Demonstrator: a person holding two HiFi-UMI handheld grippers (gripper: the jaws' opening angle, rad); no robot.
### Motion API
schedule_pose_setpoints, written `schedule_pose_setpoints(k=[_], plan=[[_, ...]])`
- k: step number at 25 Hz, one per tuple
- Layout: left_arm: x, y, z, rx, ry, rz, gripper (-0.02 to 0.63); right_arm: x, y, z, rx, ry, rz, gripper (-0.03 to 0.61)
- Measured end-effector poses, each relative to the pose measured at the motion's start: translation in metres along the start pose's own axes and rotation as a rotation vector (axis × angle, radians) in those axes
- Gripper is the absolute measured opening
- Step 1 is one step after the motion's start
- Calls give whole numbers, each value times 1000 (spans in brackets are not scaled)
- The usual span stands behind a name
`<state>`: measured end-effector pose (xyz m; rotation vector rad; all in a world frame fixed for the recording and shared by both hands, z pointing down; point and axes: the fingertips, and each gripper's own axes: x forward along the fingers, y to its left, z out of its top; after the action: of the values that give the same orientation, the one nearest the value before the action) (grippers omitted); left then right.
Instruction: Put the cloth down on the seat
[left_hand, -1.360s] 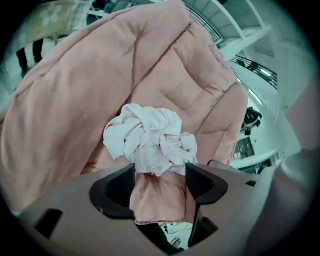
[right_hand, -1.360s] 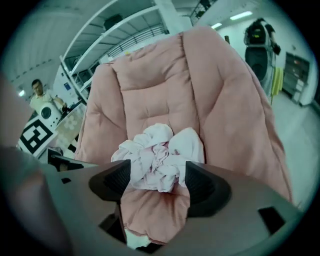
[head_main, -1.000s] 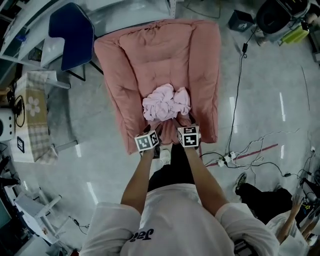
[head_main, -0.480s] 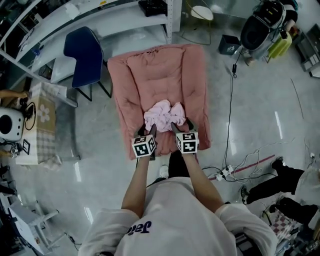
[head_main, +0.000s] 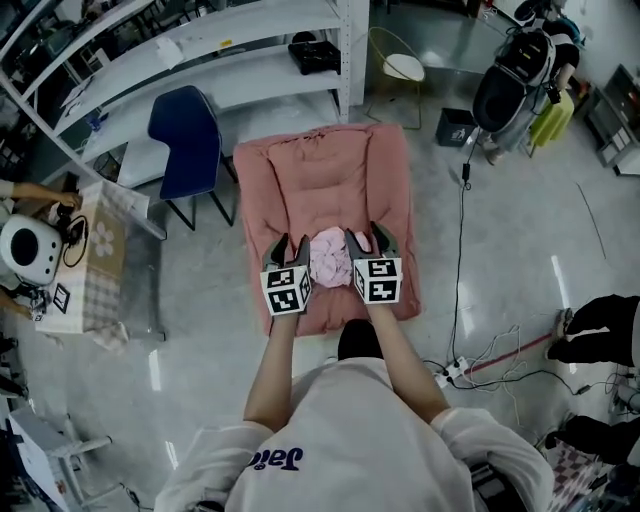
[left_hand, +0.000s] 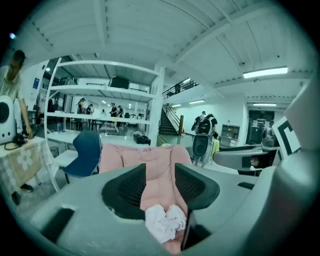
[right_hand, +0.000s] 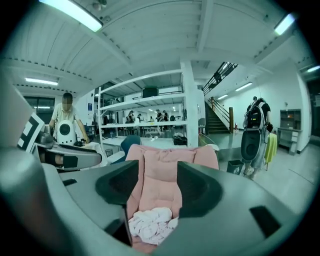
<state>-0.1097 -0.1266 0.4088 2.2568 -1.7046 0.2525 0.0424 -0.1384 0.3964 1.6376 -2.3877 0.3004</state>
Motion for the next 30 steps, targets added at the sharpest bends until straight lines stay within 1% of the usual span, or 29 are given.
schedule_pose_setpoints(k=[2,5,7,12,16,18,20,23,25,28,30], plan=[[-8,-2,22,31,-40,3,184,-5,4,23,1,-42,1,239],[-17,-4,47,35,-85,5,166,-13,10,55,15,-116,17,201],[-25,-6,62,50,-113,5,146,-20,14,72,19,-153,26,192],[-48,-12,98,70,-191,-13,109,-38,23,103,-7,-202,19,152],[-62,-17,119,97,-242,-12,74,-54,29,127,7,-275,33,127],[-68,-20,120,105,-254,-14,63,-62,32,132,3,-294,37,112],[-73,-22,117,95,-261,-23,51,-69,37,134,-11,-303,42,90],[-75,-23,126,85,-280,-32,35,-70,40,138,-18,-307,43,58],[-82,-23,137,84,-318,-32,23,-72,40,138,-28,-301,42,40],[-98,-27,150,79,-399,-46,15,-79,42,137,-48,-287,43,21],[-104,-29,154,80,-420,-50,15,-81,46,138,-63,-284,51,18]])
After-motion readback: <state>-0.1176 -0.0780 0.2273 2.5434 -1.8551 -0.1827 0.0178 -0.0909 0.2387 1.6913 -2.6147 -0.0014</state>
